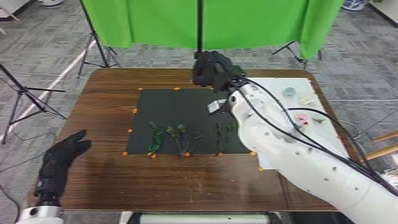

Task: Arrange flowers

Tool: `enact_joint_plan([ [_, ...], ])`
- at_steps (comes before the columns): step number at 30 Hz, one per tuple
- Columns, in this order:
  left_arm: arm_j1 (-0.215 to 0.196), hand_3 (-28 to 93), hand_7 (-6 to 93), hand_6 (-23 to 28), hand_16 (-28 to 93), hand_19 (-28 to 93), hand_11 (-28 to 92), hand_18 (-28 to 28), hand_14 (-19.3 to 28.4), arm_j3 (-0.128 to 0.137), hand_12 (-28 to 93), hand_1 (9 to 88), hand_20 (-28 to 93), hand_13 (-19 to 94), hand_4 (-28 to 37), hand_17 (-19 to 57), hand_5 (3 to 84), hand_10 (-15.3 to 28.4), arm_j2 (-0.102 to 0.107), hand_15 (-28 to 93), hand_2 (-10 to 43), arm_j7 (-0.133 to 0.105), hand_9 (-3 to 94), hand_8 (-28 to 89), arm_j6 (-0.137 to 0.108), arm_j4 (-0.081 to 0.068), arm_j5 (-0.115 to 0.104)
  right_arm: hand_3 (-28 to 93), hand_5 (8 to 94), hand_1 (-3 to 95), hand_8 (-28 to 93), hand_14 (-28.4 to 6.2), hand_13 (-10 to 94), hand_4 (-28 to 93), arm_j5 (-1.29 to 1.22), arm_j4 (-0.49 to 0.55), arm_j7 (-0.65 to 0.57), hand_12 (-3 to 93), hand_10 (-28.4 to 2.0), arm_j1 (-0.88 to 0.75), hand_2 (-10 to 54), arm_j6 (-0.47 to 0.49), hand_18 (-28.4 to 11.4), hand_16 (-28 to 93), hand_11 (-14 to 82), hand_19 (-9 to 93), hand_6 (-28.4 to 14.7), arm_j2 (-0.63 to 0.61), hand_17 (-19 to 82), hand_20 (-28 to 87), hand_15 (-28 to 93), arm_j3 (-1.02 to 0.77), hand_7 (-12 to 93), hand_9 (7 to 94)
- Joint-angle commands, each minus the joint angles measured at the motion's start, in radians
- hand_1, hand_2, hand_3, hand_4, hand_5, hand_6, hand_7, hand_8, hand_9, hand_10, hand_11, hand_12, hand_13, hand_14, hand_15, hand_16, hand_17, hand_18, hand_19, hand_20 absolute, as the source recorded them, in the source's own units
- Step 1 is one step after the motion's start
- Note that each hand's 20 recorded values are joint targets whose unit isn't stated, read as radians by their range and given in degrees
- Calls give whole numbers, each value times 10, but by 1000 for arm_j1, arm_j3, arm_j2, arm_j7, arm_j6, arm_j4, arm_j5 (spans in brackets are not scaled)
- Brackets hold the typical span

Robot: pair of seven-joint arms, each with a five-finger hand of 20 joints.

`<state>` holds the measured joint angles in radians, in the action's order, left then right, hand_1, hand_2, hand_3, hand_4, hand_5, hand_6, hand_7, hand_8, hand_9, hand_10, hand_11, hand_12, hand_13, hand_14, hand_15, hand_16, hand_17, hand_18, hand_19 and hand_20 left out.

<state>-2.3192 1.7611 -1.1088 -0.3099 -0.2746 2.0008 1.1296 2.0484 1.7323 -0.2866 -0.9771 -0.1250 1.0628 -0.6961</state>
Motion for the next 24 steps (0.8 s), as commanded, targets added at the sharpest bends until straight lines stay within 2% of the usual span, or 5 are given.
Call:
enact_joint_plan([
  [1, 35, 688, 138, 33, -12, 85, 203, 103, 149, -23, 111, 265, 209, 345, -282, 140, 395, 137, -6, 136, 267, -42, 425, -73, -4, -23, -42, 535, 782, 650, 125, 6, 928, -129, 74, -72, 95, 459, -86, 61, -95, 56, -112, 389, 112, 932, -16, 190, 656, 547, 554, 119, 244, 906],
  [9, 59, 673, 140, 41, -10, 52, 207, 93, 155, -44, 104, 259, 200, 359, -283, 131, 411, 143, -2, 142, 299, -52, 444, -78, -1, -36, -55, 386, 741, 709, 97, 8, 909, -32, 104, -126, 114, 448, -86, 61, -94, 93, -109, 389, 118, 932, -21, 261, 646, 560, 569, 186, 275, 882],
  [18, 96, 684, 157, 50, -12, 52, 226, 95, 163, -61, 109, 244, 203, 368, -283, 129, 441, 151, 9, 158, 292, -42, 463, -81, 34, -57, -56, 159, 708, 794, 102, 8, 885, 87, 131, -207, 100, 376, -94, 29, -24, 80, -105, 387, 196, 932, -30, 304, 628, 579, 587, 207, 263, 832],
  [22, 104, 697, 164, 51, -16, 58, 237, 98, 167, -65, 110, 231, 200, 371, -283, 124, 447, 154, 14, 167, 259, -40, 469, -85, 46, -63, -49, 136, 708, 803, 103, 8, 882, 86, 132, -220, 92, 358, -97, 12, -12, 86, -103, 385, 210, 932, -31, 308, 624, 582, 591, 210, 259, 828],
  [24, 112, 704, 165, 53, -16, 59, 242, 101, 171, -67, 111, 216, 198, 372, -283, 121, 449, 155, 17, 172, 207, -42, 470, -86, 54, -69, -49, 114, 706, 811, 107, 8, 880, 97, 137, -227, 87, 340, -100, 6, 0, 83, -102, 386, 222, 932, -33, 311, 620, 587, 593, 213, 249, 821],
])
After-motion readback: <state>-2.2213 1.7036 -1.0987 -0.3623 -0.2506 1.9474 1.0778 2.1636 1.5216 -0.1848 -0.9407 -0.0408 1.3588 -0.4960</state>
